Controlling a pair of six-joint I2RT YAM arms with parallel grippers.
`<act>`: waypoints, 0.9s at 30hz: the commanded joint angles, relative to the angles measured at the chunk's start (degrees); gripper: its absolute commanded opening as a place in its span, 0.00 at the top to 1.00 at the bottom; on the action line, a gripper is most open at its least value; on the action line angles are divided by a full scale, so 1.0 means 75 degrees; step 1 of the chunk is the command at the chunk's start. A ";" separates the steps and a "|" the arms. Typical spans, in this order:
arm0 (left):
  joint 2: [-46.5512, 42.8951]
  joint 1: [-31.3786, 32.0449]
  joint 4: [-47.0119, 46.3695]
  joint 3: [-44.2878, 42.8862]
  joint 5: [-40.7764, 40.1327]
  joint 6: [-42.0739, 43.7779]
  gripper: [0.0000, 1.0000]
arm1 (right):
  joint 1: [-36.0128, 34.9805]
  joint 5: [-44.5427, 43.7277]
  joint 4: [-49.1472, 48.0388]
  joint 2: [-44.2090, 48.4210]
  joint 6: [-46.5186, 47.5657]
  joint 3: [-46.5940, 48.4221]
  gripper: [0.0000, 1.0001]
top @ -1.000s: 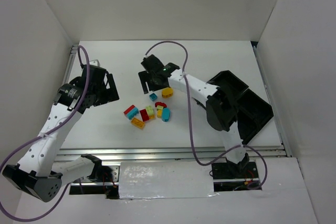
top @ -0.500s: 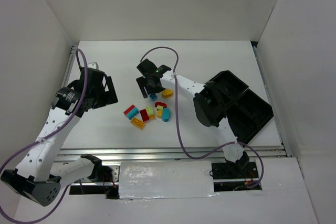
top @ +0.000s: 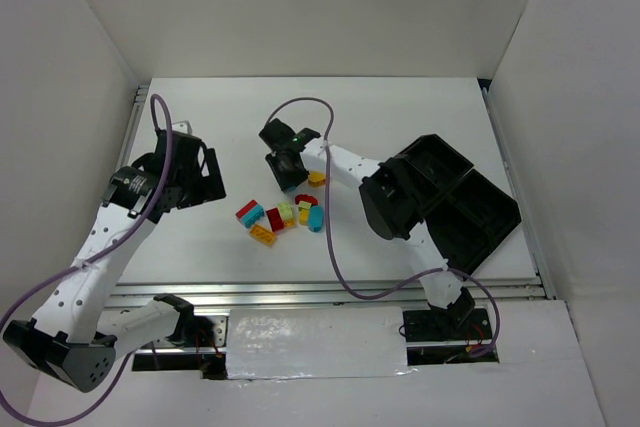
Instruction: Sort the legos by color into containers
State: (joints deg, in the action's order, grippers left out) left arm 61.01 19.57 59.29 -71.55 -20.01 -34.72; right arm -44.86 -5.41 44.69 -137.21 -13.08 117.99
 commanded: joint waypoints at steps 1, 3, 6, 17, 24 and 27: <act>0.0021 -0.0043 -0.0194 0.0036 0.0020 0.0141 0.01 | -0.0054 -0.0017 0.0089 0.0024 0.0092 0.0381 0.71; 0.0009 -0.0043 -0.0194 0.0048 0.0008 0.0141 0.00 | -0.0065 0.0006 0.0030 0.0257 0.0057 0.0369 0.87; -0.0002 -0.0043 -0.0229 0.0048 0.0008 0.0164 0.01 | -0.0054 0.0065 -0.0157 0.0982 -0.0107 0.0357 0.88; 0.0138 -0.0043 -0.0346 0.0106 0.0148 0.0164 0.00 | 0.2192 -0.0825 0.0523 0.4765 -0.1828 -0.2963 0.89; 0.0361 -0.0043 -0.0522 0.0153 0.0301 0.0141 0.00 | 0.3555 -0.1165 0.0054 0.6633 -0.2146 -0.5430 0.83; 0.0571 -0.0032 -0.0487 0.0060 0.0359 0.0164 0.01 | 0.3882 -0.1248 0.0031 0.6704 -0.2252 -0.5888 0.80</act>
State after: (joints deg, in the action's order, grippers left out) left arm 64.23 19.57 57.28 -70.63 -18.41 -34.46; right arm -17.02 -13.80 45.76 -88.31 -28.10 76.16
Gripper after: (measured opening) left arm 0.994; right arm 0.437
